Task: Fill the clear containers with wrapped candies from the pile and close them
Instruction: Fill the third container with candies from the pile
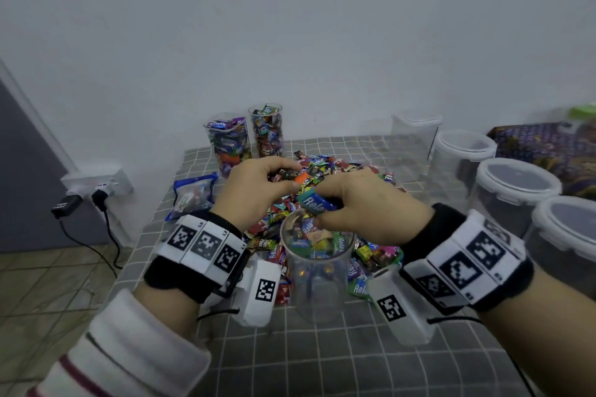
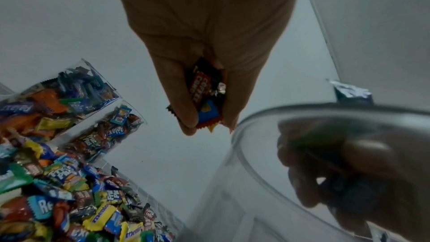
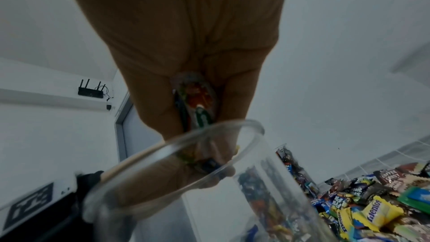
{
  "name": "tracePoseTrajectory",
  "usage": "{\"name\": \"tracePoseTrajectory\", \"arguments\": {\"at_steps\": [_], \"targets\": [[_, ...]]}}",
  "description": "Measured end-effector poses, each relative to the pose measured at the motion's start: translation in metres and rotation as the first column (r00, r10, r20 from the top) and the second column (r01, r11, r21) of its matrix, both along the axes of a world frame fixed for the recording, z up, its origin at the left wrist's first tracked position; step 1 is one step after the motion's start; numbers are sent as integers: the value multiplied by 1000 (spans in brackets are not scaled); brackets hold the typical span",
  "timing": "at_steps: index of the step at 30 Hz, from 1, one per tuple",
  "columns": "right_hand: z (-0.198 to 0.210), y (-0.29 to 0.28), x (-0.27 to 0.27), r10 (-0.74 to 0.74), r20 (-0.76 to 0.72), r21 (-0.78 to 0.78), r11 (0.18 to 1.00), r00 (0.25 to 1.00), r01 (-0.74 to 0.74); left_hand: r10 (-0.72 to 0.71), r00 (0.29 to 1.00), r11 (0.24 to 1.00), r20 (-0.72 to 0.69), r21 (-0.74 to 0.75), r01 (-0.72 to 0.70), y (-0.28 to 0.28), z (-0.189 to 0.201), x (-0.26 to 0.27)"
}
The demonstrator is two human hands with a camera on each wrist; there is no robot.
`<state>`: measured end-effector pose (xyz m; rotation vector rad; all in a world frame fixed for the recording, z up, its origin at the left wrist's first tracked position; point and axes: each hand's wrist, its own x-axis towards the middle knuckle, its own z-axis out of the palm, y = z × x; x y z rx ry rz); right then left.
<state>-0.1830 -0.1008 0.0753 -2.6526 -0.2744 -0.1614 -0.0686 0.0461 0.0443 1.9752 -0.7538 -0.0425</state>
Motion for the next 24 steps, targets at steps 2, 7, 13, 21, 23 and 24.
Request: {"name": "tracePoseTrajectory", "arguments": {"at_steps": [2, 7, 13, 21, 23, 24], "targets": [[-1, 1, -2, -3, 3, 14, 1000, 1000, 3, 3, 1000, 1000, 23, 1, -3, 0, 0, -2], [-4, 1, -8, -44, 58, 85, 996, 997, 39, -10, 999, 1000, 34, 3, 10, 1, 3, -8], [-38, -11, -17, -109, 47, 454, 888, 993, 76, -51, 999, 997, 17, -50, 52, 7, 16, -22], [-74, -13, -22, 63, -187, 720, 688, 980, 93, -207, 978, 978, 39, 39, 205, 1, 28, -54], [-76, -12, -22, 44, -162, 726, 682, 986, 88, -232, 971, 969, 54, 106, 225, -1, 22, -60], [-77, -12, -22, 39, -155, 735, 672, 987, 89, -238, 969, 964, 63, 140, 228, -2, 19, -61]]}}
